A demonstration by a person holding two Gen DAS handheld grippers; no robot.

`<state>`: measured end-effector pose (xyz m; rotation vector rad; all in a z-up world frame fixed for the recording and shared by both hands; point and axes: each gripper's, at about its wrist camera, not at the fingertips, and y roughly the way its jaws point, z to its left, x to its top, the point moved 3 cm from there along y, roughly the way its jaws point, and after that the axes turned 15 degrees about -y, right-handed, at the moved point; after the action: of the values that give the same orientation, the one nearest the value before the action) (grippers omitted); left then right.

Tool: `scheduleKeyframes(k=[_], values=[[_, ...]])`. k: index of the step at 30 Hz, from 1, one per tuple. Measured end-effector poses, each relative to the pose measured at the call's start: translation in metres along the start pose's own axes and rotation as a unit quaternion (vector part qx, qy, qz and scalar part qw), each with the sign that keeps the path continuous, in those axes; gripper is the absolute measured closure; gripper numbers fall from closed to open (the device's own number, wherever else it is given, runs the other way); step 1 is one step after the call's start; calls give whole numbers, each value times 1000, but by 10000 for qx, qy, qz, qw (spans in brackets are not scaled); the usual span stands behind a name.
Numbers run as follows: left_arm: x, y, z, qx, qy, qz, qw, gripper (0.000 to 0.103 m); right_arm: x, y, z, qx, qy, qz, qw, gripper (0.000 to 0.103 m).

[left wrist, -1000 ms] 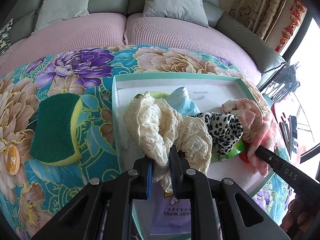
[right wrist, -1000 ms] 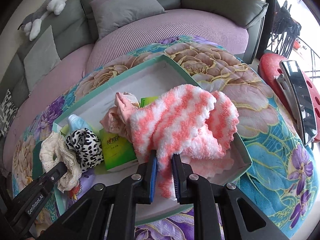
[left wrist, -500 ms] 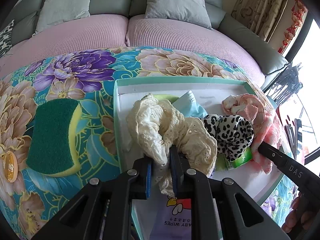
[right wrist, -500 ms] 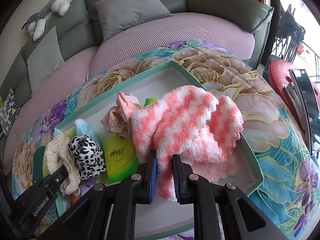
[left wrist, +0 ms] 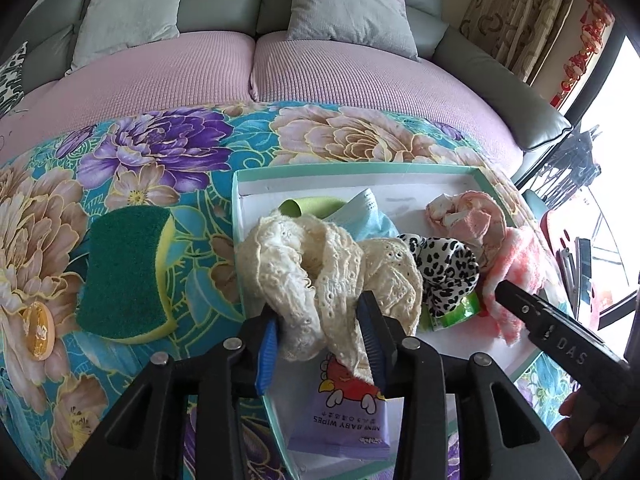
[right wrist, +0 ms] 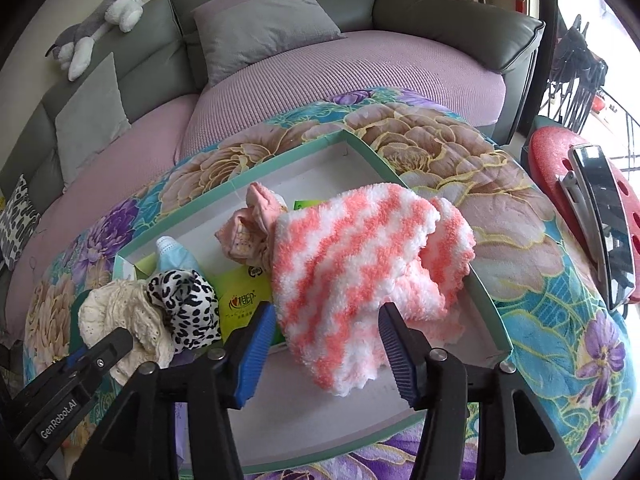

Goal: Organize soft objects
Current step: 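Move both tools back toward the green sponge and orange round pad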

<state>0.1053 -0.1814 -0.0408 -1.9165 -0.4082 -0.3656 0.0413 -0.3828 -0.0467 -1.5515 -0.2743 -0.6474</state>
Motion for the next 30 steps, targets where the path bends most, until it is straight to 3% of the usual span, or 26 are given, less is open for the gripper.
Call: scheduleKeyframes(k=[5, 13, 19, 21, 22, 30], values=[[1, -13, 0, 59, 18, -126, 9999, 54, -1, -1, 2, -103, -97, 75, 9999, 40], [8, -20, 15, 416, -178, -405, 9982, 20, -3, 1, 8, -234, -269, 262, 9990, 22], [11, -18, 27, 597, -320, -425, 9968, 16, -3, 2, 12, -303, -373, 293, 9984, 16], [11, -18, 27, 604, -326, -416, 9968, 16, -4, 3, 12, -340, -384, 320, 9982, 2], [11, -18, 27, 622, -325, -429, 9966, 16, -4, 3, 12, -359, -384, 321, 9981, 0], [17, -22, 44, 806, -607, -508, 9936, 15, -4, -1, 16, -426, -453, 299, 9976, 0]])
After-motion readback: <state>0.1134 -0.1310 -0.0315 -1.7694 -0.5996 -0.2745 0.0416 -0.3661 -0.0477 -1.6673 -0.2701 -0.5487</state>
